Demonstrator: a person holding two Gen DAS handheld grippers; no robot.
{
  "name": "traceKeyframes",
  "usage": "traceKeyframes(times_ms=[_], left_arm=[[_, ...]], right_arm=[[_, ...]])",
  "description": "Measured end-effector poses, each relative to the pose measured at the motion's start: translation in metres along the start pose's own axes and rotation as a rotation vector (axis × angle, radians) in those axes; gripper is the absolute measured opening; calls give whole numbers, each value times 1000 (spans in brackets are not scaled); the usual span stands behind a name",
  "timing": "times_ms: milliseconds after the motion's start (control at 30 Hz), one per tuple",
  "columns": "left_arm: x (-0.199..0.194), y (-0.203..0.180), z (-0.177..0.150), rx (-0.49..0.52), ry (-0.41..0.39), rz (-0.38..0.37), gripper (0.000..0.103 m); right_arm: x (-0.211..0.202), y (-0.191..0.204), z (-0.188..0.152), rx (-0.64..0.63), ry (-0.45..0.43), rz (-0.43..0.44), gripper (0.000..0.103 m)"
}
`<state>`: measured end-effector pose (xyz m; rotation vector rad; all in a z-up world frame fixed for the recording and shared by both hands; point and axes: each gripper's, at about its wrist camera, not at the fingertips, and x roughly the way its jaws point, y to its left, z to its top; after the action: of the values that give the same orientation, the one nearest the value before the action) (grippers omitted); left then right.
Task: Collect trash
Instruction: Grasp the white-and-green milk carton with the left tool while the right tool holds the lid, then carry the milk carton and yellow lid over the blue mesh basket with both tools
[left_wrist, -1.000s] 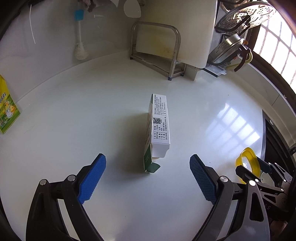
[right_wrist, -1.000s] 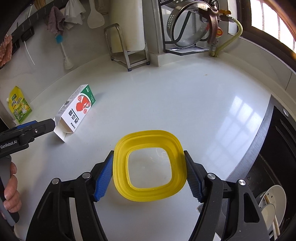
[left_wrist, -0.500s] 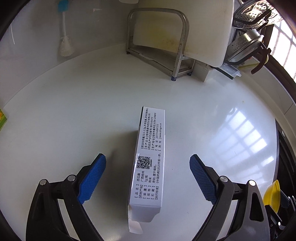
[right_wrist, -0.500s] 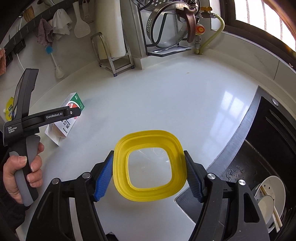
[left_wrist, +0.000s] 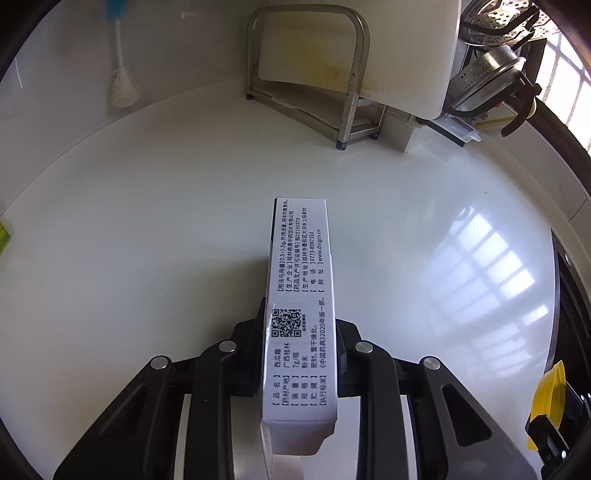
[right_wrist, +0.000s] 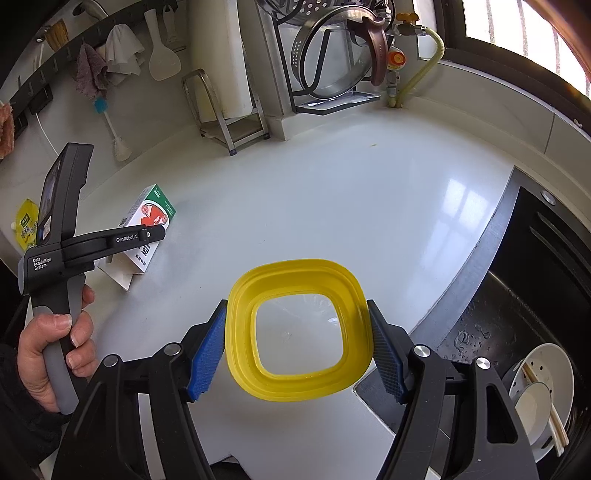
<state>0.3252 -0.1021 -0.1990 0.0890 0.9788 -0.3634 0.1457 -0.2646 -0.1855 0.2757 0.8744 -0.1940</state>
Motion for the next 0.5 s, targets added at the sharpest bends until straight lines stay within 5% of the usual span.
traceKeyframes(times_ms=[500], left_arm=[[-126,22,-64,-35,-53,81,25]], right_arm=[[-51,25,-13,-86,1,123,68]])
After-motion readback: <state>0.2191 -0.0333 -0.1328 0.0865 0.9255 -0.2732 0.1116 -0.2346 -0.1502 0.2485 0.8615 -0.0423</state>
